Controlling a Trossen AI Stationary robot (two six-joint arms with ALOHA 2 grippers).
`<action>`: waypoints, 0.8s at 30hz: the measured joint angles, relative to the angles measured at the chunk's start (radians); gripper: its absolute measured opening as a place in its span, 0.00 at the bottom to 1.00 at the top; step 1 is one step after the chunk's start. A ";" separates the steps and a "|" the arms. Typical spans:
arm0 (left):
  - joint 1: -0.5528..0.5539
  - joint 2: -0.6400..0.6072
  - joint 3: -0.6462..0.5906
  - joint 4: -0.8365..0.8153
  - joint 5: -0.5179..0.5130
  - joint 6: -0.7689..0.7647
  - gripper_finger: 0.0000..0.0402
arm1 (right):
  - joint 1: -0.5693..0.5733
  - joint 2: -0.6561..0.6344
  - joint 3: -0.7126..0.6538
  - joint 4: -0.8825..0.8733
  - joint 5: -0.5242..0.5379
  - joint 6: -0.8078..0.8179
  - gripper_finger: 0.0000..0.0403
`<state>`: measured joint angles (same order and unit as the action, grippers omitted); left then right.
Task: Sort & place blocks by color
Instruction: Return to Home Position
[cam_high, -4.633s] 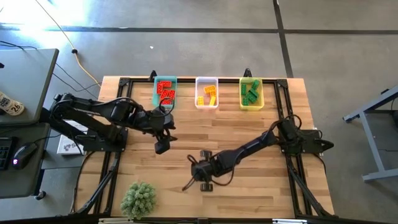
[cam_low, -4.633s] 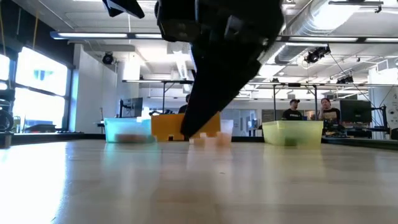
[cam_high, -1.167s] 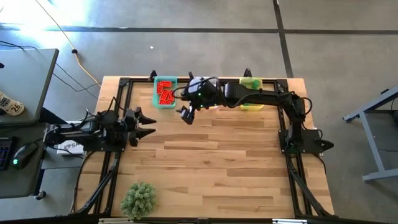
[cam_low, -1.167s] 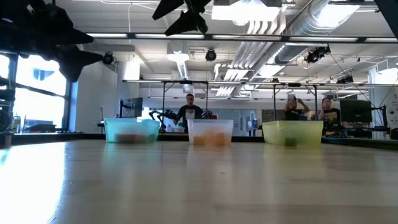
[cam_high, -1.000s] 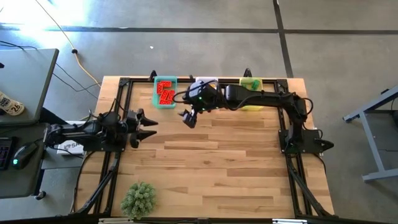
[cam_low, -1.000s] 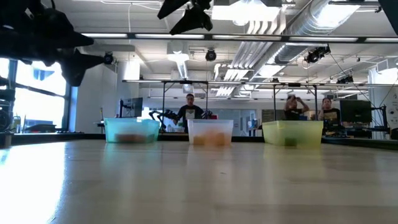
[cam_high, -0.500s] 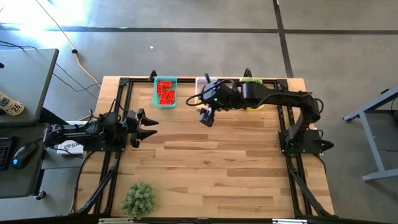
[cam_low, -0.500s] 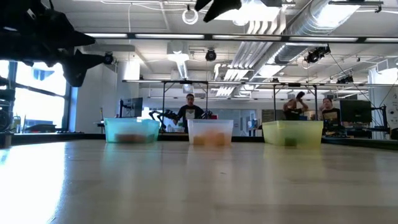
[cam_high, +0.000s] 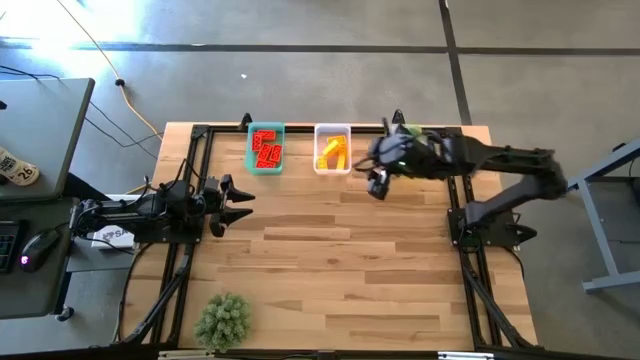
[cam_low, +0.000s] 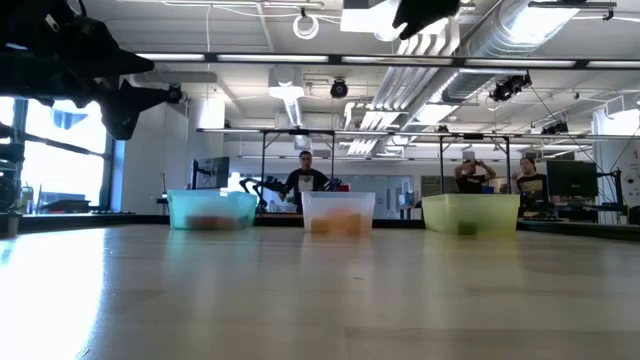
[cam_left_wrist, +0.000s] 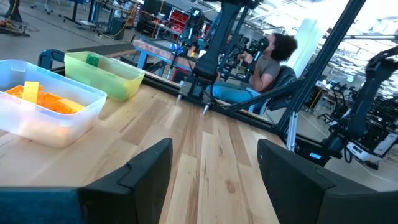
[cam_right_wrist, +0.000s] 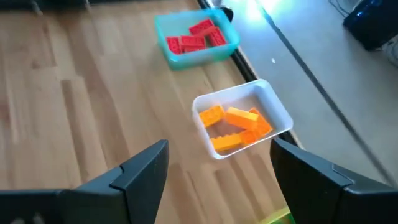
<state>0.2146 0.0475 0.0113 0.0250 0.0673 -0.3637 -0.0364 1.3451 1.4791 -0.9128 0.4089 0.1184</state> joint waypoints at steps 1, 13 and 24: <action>0.000 0.000 0.000 0.000 0.000 0.000 0.56 | 0.000 -0.046 -0.063 0.045 -0.006 0.011 0.67; 0.000 0.000 0.000 -0.001 0.000 0.000 0.56 | 0.000 -0.498 -0.581 0.385 -0.139 0.039 0.67; 0.000 0.000 0.000 -0.001 0.000 0.000 0.56 | 0.000 -0.751 -0.908 0.590 -0.283 0.084 0.67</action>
<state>0.2146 0.0475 0.0116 0.0238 0.0677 -0.3637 -0.0364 0.5936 0.5709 -0.3232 0.1257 0.2025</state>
